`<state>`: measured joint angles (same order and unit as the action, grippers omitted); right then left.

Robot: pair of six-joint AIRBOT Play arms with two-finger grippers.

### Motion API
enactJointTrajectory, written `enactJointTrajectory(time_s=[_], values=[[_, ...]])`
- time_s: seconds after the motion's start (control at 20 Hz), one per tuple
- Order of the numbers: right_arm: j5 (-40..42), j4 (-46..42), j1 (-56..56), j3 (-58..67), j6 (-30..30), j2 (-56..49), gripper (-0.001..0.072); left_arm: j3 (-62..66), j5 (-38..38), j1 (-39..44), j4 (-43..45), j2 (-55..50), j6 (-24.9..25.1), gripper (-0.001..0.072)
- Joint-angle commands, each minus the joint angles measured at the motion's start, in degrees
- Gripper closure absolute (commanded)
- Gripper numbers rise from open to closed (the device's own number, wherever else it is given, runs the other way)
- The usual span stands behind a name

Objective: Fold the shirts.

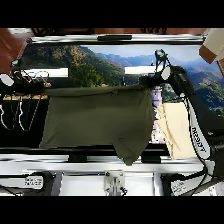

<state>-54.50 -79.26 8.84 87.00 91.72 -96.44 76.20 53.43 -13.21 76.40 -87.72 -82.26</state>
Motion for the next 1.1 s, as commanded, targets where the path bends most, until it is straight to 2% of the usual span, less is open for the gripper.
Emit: enactJointTrajectory(time_s=[0.0, 0.15, 0.4, 0.8, 0.85, 0.9, 0.95, 1.0, 1.05], values=[[-18.6, -1.5, 0.5, -1.4, 0.6, 0.8, 0.0641, 0.0, 14.3, -1.5, 0.1, -1.6, 1.3, 0.0676], [-19.5, -2.8, 0.7, -3.6, 2.1, 0.8, 0.0641, 0.0, 19.0, -1.5, 0.2, -3.6, 4.6, 0.0676], [-20.2, -4.2, 0.6, -4.7, 3.7, 0.8, 0.064, 0.0, 19.1, -1.9, 0.2, -5.3, 6.6, 0.0677], [-19.9, -3.4, 1.1, -8.4, 7.0, 0.8, 0.0631, 0.0, 19.3, -4.2, -1.7, -7.1, 5.6, 0.0675], [-20.0, -3.4, 1.1, -8.9, 7.1, 0.8, 0.0618, 0.0, 19.5, -4.3, -2.0, -7.3, 5.5, 0.0675], [-20.0, -3.3, 1.1, -8.9, 7.0, 0.8, 0.0513, 0.0, 20.1, -4.3, -2.0, -7.4, 5.5, 0.0666], [-20.2, -3.1, 1.1, -8.9, 7.0, 1.2, 0.035, 0.0, 21.2, -4.3, -2.0, -7.3, 5.5, 0.056], [-20.8, -3.1, 1.1, -8.6, 6.6, 1.8, 0.0263, 0.1, 23.1, -4.3, -2.0, -7.2, 5.5, 0.0355], [-21.6, -3.1, 1.1, -8.2, 6.2, 2.8, 0.0263, 0.1, 25.4, -4.4, -2.0, -7.1, 5.5, 0.0246]])
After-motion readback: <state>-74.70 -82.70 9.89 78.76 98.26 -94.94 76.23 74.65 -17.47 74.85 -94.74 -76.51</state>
